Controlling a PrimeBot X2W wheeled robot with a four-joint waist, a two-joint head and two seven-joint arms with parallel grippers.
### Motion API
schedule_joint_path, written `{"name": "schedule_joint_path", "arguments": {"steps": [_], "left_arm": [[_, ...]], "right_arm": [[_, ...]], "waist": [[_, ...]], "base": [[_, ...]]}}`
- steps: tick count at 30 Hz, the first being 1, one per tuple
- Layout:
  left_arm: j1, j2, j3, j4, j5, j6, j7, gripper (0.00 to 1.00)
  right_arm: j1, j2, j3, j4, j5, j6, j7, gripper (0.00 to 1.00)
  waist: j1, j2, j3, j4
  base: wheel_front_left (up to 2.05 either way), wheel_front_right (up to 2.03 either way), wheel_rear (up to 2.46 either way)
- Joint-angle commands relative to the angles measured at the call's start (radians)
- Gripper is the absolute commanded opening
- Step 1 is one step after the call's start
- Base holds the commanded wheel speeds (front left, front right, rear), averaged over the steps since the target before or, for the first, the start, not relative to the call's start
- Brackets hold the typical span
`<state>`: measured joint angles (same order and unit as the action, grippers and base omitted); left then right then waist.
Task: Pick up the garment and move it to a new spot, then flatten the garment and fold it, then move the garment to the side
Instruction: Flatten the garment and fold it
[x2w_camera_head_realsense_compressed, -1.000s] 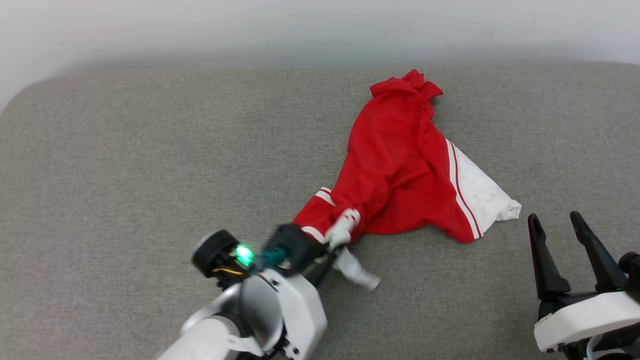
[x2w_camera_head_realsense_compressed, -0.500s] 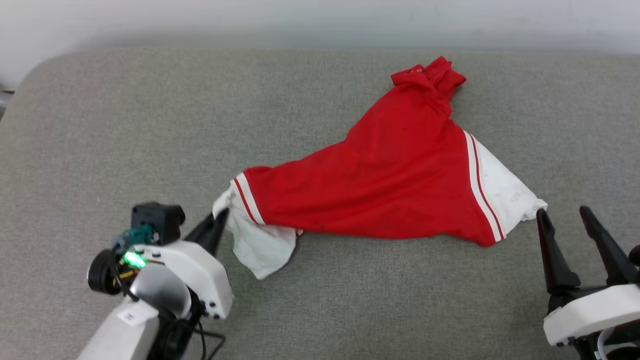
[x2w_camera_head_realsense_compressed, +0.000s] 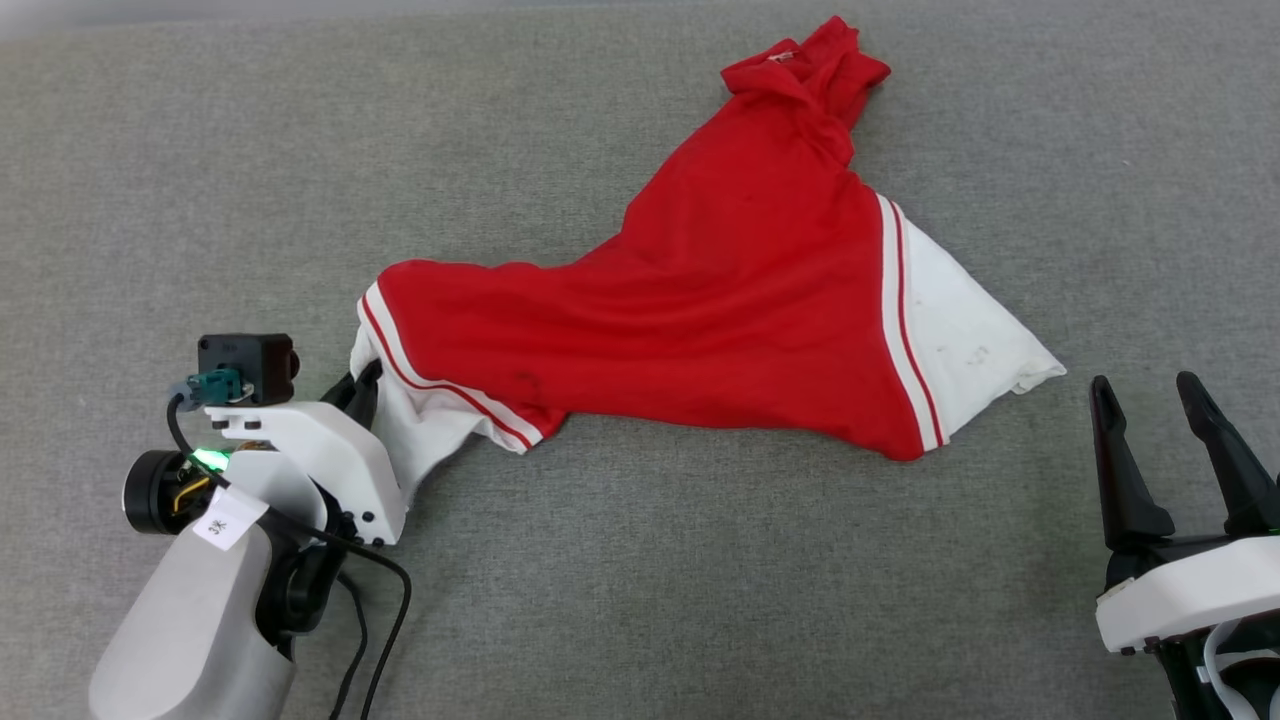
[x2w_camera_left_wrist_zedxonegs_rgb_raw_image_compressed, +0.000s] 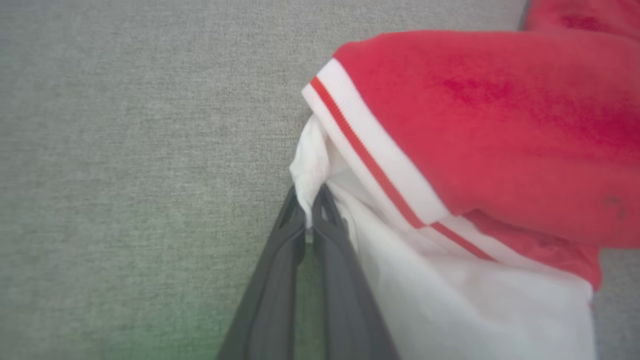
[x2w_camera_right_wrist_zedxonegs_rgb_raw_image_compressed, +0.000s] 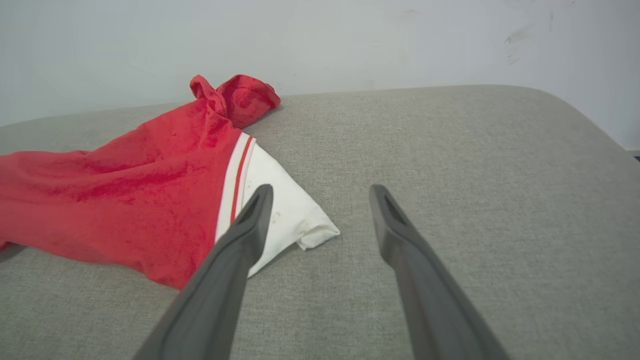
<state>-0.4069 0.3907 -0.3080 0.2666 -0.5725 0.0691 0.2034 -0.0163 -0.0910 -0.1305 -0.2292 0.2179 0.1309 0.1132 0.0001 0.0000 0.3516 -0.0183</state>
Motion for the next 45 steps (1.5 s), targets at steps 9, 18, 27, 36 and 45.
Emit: {"name": "schedule_joint_path", "arguments": {"steps": [9, 18, 27, 36, 45], "left_arm": [[0.023, -0.02, 0.014, 0.064, -0.001, -0.009, -0.119, 1.0], [0.096, -0.017, 0.026, -0.045, 0.044, 0.012, -0.3, 1.0], [0.185, -0.018, 0.008, -0.208, 0.112, 0.065, -0.401, 1.0], [0.273, -0.021, -0.002, -0.368, 0.139, 0.124, -0.402, 1.0], [0.275, -0.046, -0.021, -0.437, 0.142, 0.143, -0.41, 1.0]], "right_arm": [[-0.022, -0.007, -0.005, 0.028, 0.001, 0.0, -0.029, 1.0], [-0.007, -0.003, -0.006, 0.037, -0.003, 0.0, -0.022, 1.0], [0.03, -0.013, -0.013, 0.068, 0.015, 0.0, 0.017, 1.0], [-0.001, -0.067, -0.073, 0.191, 0.096, 0.0, 0.187, 1.0], [-0.19, -0.19, -0.022, 0.343, 0.169, 0.0, 0.49, 1.0]], "waist": [[-0.0001, 0.0, -0.036, -0.008], [-0.0001, 0.0, -0.109, 0.015], [-0.0001, 0.0, -0.174, 0.021], [-0.0001, 0.0, -0.194, 0.031], [-0.0001, 0.0, -0.129, 0.088]], "base": [[0.0, 0.0, 0.0], [0.0, 0.0, 0.0], [0.0, 0.0, 0.0], [0.0, 0.0, 0.0], [0.0, 0.0, 0.0]]}}
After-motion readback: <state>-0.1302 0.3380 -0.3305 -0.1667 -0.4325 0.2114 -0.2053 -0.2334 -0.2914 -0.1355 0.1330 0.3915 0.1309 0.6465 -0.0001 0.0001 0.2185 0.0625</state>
